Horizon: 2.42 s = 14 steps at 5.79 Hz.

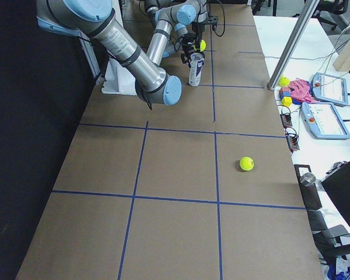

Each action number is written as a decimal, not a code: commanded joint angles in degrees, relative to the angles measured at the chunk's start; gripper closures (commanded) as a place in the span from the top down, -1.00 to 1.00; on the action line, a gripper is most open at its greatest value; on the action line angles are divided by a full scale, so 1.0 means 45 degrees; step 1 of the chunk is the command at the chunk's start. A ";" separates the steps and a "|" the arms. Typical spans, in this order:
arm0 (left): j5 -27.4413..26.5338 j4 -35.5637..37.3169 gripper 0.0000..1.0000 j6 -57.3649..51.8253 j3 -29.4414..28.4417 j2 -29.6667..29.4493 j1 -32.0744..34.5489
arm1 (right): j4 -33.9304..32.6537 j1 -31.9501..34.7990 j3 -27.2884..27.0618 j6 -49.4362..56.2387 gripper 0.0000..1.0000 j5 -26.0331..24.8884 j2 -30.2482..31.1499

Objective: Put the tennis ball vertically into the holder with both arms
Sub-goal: 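Carry the ball with the right gripper above the can's open top, then lower the ball into the can and open the right gripper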

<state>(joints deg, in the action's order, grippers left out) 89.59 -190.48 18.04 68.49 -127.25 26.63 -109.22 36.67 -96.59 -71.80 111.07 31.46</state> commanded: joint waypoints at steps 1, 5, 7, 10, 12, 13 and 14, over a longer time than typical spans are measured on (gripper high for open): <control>-0.0005 -0.0014 0.81 0.0014 -0.0005 -0.0004 0.0000 | 0.0071 -0.0121 0.0390 -0.0001 -0.42 -0.0230 -0.0136; 0.0014 -0.0034 0.81 -0.0024 -0.0005 0.0016 0.0000 | -0.0202 -0.0141 0.0253 0.0018 -0.14 -0.0191 0.0176; 0.0014 -0.0034 0.81 -0.0025 -0.0005 -0.0004 0.0000 | -0.0202 -0.0199 0.0253 0.0018 0.92 -0.0191 0.0177; 0.0014 -0.0034 0.81 -0.0025 -0.0005 0.0016 0.0000 | -0.0202 -0.0238 0.0253 0.0018 0.94 -0.0191 0.0158; -0.0005 -0.0053 0.81 -0.0044 -0.0005 0.0016 0.0019 | -0.0221 -0.0219 -0.0406 0.0348 0.96 -0.0017 0.0564; 0.0014 -0.0073 0.80 -0.0006 0.0014 0.0035 0.0020 | -0.0280 -0.0026 -0.1456 0.1085 0.96 0.0024 0.1341; 0.0014 -0.0131 0.81 0.0034 0.0014 0.0093 0.0039 | -0.0377 0.0634 -0.2027 0.2020 0.96 0.0623 0.2084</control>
<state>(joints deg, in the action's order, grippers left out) 89.63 -190.87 18.03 68.53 -127.01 26.75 -110.56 37.36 -102.81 -66.29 112.00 37.74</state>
